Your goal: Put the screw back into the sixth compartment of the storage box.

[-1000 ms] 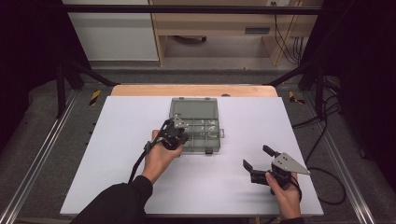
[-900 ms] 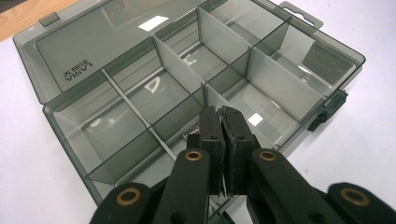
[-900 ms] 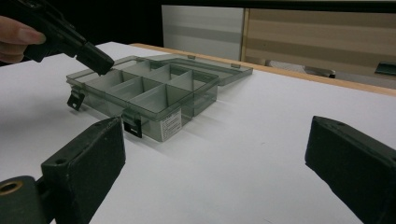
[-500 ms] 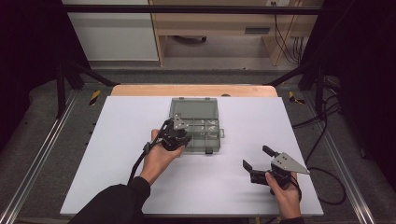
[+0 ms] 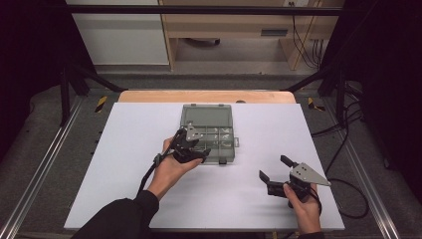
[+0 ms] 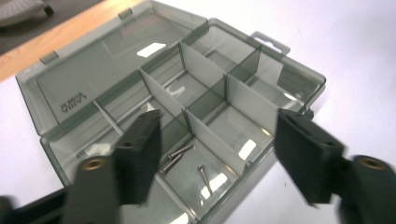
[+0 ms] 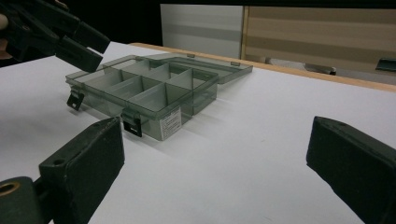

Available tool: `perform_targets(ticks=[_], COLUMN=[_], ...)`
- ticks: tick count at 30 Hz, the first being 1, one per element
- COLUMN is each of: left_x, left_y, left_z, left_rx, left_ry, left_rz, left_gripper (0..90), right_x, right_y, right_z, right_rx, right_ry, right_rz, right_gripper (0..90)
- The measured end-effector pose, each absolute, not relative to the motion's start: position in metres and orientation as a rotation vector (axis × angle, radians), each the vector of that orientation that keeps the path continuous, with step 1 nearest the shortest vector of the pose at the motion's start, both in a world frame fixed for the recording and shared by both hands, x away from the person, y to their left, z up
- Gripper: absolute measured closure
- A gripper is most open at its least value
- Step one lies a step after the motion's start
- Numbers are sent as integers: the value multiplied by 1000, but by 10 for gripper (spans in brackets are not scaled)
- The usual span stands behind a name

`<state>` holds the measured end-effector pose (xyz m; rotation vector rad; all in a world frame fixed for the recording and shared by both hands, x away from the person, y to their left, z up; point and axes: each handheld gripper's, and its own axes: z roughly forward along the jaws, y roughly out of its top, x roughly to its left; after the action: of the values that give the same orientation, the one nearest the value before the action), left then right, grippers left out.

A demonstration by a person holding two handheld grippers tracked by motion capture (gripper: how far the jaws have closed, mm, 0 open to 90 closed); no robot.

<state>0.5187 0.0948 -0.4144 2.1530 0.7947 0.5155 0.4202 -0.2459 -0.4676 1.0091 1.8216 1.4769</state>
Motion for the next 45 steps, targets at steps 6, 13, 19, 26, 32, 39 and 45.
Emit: perform_targets(ticks=[6,13,19,26,32,39,45], left_x=[519,516,512,509,499,490,484], left_y=[96,94,92,89,91,93,94], left_z=[-413,-414,-415,-417,-422,-422,-421], left_rx=[2126,2132,2168,2163,2128,2106,2070], left_ry=[758,739,696,692,676,641,604], left_rz=[490,473,496,502,481,471,452], left_gripper=[135,80,71,72,72,71,61], right_x=[421,420,420,420,420,420,420], right_y=[-246,-246,-245,-245,-245,-245,-245], right_z=[-468,-468,-468,-468,-468,-468,-468], right_rx=[1009,1009,1014,1012,1007,1006,1011], right_ry=[1822,1823,1822,1824,1828,1829,1826], right_rz=[1481,1482,1482,1482,1476,1472,1469], right_gripper=[44,44,43,43,43,43,35])
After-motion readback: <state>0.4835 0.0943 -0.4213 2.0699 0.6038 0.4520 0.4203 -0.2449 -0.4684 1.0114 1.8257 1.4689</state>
